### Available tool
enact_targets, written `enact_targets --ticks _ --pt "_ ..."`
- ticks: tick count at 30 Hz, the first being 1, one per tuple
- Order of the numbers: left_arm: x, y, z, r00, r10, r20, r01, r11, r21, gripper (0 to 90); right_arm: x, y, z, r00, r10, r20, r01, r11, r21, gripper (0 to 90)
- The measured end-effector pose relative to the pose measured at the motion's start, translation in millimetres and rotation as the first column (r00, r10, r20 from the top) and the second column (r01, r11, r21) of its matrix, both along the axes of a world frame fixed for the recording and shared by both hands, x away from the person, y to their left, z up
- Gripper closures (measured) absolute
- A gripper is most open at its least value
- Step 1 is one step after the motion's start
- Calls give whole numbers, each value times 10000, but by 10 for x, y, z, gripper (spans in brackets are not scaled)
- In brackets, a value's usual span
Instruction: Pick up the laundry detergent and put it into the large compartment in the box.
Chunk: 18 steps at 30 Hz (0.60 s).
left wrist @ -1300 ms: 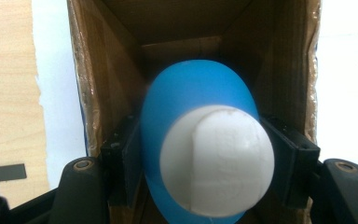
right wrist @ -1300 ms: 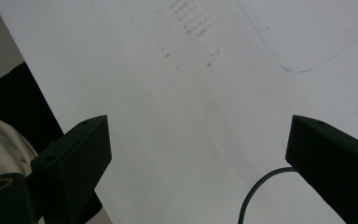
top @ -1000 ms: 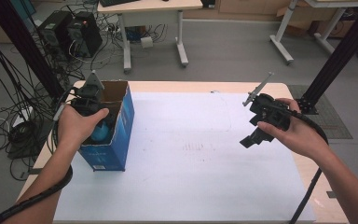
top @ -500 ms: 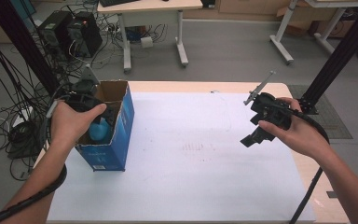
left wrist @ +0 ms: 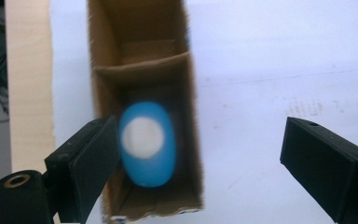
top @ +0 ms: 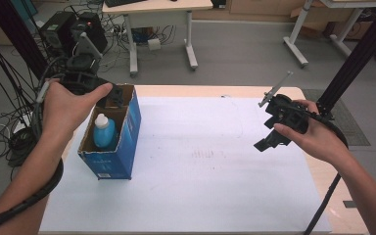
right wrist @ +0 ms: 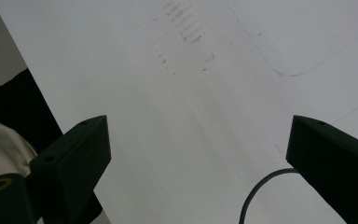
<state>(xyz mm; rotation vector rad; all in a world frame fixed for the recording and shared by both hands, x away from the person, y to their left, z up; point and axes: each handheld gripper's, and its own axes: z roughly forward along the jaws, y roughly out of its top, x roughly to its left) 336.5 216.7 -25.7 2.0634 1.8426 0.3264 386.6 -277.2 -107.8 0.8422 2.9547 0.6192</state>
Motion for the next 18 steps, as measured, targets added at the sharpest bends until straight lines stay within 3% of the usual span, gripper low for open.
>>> enact_targets --ticks 8,18 --pt "92 -336 48 9971 -763 31 763 9970 100 111 23 -40 8 9999 -134 -25 134 9999 95 41" --pt "200 -560 1 9909 -1338 -122 1339 9910 72 109 51 -101 23 9999 -119 -55 121 9996 271 38"
